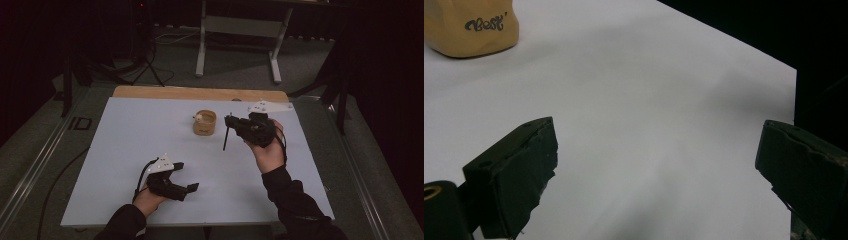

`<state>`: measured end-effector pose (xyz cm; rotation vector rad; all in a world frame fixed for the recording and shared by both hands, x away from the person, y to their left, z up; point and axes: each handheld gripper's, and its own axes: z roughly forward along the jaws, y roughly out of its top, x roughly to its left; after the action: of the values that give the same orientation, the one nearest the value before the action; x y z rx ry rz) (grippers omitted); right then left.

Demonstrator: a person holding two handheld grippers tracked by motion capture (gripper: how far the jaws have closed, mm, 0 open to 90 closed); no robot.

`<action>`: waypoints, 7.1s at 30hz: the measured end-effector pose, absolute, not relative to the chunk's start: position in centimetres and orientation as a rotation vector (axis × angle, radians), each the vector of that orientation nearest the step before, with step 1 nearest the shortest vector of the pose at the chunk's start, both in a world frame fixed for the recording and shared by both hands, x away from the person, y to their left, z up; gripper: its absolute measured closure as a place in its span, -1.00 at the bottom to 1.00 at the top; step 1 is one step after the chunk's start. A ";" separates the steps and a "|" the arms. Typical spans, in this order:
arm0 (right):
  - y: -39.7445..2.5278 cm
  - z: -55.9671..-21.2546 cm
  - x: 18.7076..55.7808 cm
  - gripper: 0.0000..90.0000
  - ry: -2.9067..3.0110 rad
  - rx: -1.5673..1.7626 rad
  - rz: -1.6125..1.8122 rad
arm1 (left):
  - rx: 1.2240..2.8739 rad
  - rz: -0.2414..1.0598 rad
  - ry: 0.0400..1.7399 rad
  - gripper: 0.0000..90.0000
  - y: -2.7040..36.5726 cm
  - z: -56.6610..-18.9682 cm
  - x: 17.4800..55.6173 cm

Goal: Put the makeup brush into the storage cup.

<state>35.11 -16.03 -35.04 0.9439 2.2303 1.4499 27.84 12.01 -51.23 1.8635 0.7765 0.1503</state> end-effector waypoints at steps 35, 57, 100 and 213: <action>-14.0 -31.6 39.0 0.90 2.143 0.935 1.466 | 1.868 0.154 0.748 -0.91 12.0 -51.2 27.7; -12.8 -30.2 42.2 0.90 2.113 0.944 1.451 | 1.865 0.156 0.747 -0.91 12.2 -51.2 27.7; -9.5 -31.3 47.5 0.90 2.085 1.007 1.390 | 1.849 0.146 0.745 -0.91 12.5 -51.0 27.6; -9.9 -40.7 48.4 -0.79 2.311 1.114 1.219 | 1.837 0.122 0.744 -0.91 12.5 -51.1 27.7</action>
<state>48.44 -9.87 -40.68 1.1141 2.3111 1.2194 27.71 12.53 -51.14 1.8367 0.7440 0.1215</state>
